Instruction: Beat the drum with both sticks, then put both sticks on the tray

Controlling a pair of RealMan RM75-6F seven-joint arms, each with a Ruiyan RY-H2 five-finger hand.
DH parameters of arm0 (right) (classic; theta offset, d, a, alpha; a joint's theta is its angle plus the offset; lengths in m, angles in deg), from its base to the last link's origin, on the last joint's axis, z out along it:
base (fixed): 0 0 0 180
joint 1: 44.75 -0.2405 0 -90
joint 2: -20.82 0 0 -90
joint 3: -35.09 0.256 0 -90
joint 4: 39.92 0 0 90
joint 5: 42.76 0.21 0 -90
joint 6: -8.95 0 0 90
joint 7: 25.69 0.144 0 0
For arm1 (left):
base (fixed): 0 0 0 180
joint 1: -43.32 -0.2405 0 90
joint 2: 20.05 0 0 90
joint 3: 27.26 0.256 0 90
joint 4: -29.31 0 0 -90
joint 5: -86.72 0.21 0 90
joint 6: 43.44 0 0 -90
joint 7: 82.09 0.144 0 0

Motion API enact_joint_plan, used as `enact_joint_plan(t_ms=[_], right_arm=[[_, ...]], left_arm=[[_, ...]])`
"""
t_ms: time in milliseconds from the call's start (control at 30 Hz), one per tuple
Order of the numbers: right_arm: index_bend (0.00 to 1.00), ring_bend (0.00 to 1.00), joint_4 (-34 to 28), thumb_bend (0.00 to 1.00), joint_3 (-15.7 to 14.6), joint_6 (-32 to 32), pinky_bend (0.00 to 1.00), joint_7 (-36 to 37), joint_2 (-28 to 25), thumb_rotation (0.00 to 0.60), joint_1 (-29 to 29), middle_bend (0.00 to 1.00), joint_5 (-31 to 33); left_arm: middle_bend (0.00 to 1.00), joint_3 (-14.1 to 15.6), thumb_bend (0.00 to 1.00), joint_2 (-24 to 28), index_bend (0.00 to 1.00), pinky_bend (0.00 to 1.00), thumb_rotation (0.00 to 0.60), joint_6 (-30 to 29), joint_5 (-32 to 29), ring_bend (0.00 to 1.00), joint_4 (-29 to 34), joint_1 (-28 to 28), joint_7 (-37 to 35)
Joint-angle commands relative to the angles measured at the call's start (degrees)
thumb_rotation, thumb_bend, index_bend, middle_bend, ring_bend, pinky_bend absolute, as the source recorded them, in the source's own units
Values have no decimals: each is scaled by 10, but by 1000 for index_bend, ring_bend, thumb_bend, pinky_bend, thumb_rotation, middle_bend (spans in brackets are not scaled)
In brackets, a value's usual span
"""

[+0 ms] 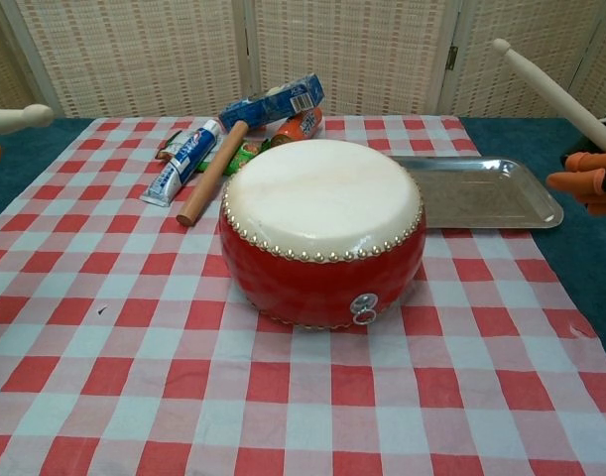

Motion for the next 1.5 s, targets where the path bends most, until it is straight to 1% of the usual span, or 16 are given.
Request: enact_joint_plan(t_ms=[33, 67, 167, 233, 333, 433, 467, 533, 633, 767, 900, 1067, 1200, 1300, 1400, 1500], right_arm=[[1000, 1000, -120, 420, 39, -186, 1000, -228, -119, 600, -121, 1000, 85], [1000, 1000, -125, 420, 42, -213, 1000, -268, -125, 600, -139, 1000, 100], [1000, 1000, -133, 419, 45, -268, 1000, -350, -135, 600, -180, 1000, 141], [1000, 1000, -133, 420, 45, -277, 1000, -397, -133, 600, -198, 1000, 163], [1000, 1000, -133, 420, 35, -277, 1000, -476, -128, 600, -223, 1000, 201], [1000, 1000, -139, 420, 19, -257, 1000, -554, -125, 600, -243, 1000, 242], [1000, 1000, -139, 420, 8, -241, 1000, -597, -122, 600, -251, 1000, 254], [1000, 1000, -143, 420, -7, -217, 1000, -653, -117, 600, -260, 1000, 284], [1000, 1000, -158, 419, -34, -163, 1000, -753, -103, 600, -275, 1000, 349], [1000, 1000, -183, 420, -58, -97, 1000, -858, -83, 600, -285, 1000, 410], [1000, 1000, -208, 419, -60, -53, 1000, -911, -72, 600, -282, 1000, 440], [1000, 1000, -212, 420, -63, -22, 1000, -960, -57, 600, -269, 1000, 431], [1000, 1000, -210, 420, -62, -23, 1000, -967, -50, 600, -264, 1000, 431], [1000, 1000, -195, 419, -70, -26, 1000, -986, -26, 600, -253, 1000, 423], [1000, 1000, -189, 419, -61, -16, 1000, -992, -16, 600, -244, 1000, 420], [1000, 1000, -198, 419, -44, 2, 1000, -987, -21, 600, -236, 1000, 408]], left_arm=[[1000, -28, 832, 15, 1000, 1000, 600, 46, -31, 1000, 42, 34, 33], [1000, -34, 831, 17, 1000, 1000, 600, 63, -43, 1000, 52, 43, 51], [1000, -47, 832, 19, 1000, 1000, 600, 101, -74, 1000, 75, 63, 95], [1000, -55, 830, 16, 1000, 1000, 600, 115, -90, 1000, 84, 73, 114], [1000, -65, 830, 8, 1000, 1000, 600, 128, -112, 1000, 90, 85, 143], [1000, -71, 830, 3, 1000, 1000, 600, 142, -135, 1000, 99, 95, 176], [1000, -75, 831, -1, 1000, 1000, 600, 147, -145, 1000, 103, 101, 188], [1000, -79, 831, -9, 1000, 1000, 600, 153, -155, 1000, 105, 109, 208], [1000, -86, 831, -40, 1000, 1000, 600, 148, -169, 1000, 93, 123, 260], [1000, -93, 831, -87, 1000, 1000, 600, 138, -192, 1000, 65, 141, 334], [1000, -102, 831, -127, 1000, 1000, 600, 138, -226, 1000, 42, 158, 392], [1000, -101, 830, -148, 1000, 1000, 600, 138, -258, 1000, 30, 172, 465], [1000, -104, 830, -143, 1000, 1000, 600, 146, -280, 1000, 43, 175, 483], [1000, -119, 830, -138, 1000, 1000, 600, 147, -310, 1000, 64, 176, 480], [1000, -116, 830, -148, 1000, 1000, 600, 150, -325, 1000, 57, 184, 493], [1000, -108, 830, -171, 1000, 1000, 600, 147, -330, 1000, 37, 190, 504]])
